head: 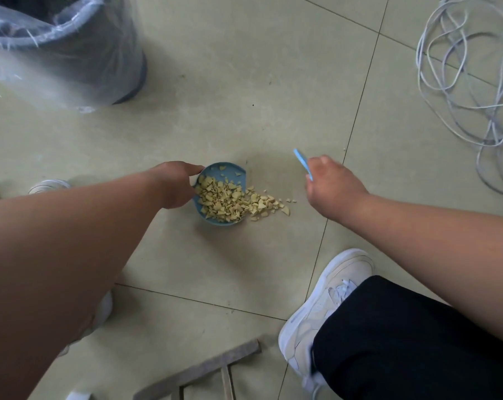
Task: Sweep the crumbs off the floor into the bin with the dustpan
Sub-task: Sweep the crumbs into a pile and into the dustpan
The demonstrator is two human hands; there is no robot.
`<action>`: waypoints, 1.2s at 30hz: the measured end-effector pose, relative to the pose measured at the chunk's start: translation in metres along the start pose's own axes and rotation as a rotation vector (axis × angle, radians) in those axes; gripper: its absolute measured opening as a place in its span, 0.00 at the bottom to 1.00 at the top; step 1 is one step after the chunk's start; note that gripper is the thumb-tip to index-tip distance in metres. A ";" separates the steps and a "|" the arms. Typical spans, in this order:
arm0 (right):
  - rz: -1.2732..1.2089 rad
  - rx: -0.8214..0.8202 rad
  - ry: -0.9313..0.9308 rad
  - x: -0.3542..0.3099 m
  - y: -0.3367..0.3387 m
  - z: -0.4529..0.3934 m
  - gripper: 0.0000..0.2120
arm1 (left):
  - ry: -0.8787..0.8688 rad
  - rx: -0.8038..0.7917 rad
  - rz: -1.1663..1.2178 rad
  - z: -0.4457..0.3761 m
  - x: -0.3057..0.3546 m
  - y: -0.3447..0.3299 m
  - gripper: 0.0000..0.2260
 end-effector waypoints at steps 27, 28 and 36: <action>-0.370 -0.013 0.091 -0.129 -0.030 0.016 0.12 | 0.019 -0.056 -0.006 0.010 0.003 -0.007 0.26; -0.388 -0.006 0.105 -0.125 -0.026 0.013 0.10 | 0.018 -0.053 -0.013 0.010 0.004 -0.006 0.26; -0.607 0.058 -0.021 -0.069 0.008 -0.013 0.11 | -0.013 -0.028 -0.125 0.012 0.006 -0.004 0.25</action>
Point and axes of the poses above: each hand's wrist, its own z-axis away from the middle knuckle, its own y-axis out of the back of the hand, x = y × z, the point moved 9 cm from there along -z, towards the middle knuckle, and after that the axes turned 3 degrees about z, right-handed, at the moved point
